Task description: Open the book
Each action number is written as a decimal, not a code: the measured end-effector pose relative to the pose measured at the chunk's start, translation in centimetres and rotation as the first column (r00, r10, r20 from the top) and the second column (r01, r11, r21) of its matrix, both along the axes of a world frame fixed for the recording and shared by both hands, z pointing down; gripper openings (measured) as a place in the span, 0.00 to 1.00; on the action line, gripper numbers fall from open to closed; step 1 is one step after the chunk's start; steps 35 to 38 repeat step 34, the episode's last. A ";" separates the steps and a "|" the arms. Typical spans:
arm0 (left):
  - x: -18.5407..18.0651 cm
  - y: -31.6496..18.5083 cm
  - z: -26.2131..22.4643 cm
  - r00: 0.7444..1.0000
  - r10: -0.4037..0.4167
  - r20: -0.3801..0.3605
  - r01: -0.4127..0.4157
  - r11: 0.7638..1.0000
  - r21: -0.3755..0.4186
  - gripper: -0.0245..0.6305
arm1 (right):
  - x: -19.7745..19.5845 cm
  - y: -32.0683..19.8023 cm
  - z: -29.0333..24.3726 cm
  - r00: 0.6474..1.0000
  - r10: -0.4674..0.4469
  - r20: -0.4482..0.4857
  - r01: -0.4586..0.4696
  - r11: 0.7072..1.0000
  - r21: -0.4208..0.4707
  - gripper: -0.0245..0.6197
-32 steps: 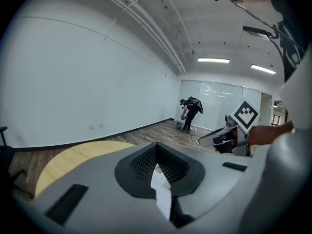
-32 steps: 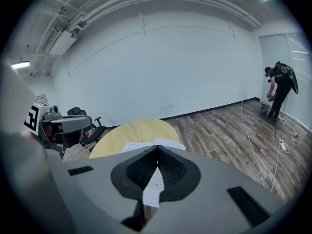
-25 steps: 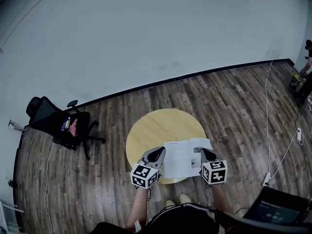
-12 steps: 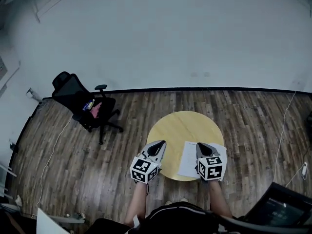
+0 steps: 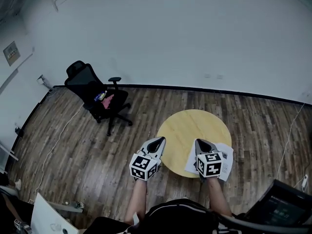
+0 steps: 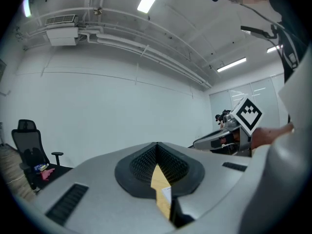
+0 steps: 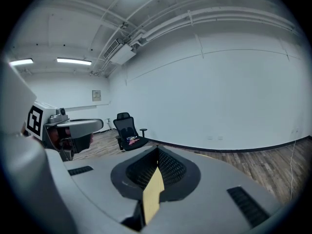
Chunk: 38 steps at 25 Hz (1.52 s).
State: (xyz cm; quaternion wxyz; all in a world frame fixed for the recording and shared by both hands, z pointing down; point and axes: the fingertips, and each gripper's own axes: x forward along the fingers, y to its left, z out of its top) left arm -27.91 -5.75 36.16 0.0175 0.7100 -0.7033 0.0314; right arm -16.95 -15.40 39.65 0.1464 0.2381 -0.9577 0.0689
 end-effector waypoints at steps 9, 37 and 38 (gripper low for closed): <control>1.4 0.0 0.0 0.999 0.037 0.002 -0.037 0.999 0.007 0.04 | 1.5 0.1 0.1 0.999 0.033 0.002 -0.033 0.999 -0.001 0.05; 4.4 -1.8 0.3 0.994 0.107 0.016 -0.107 0.994 -0.018 0.04 | 4.5 -0.5 1.1 0.997 0.073 -0.020 -0.073 0.997 -0.019 0.05; 4.4 -1.8 0.3 0.994 0.107 0.016 -0.107 0.994 -0.018 0.04 | 4.5 -0.5 1.1 0.997 0.073 -0.020 -0.073 0.997 -0.019 0.05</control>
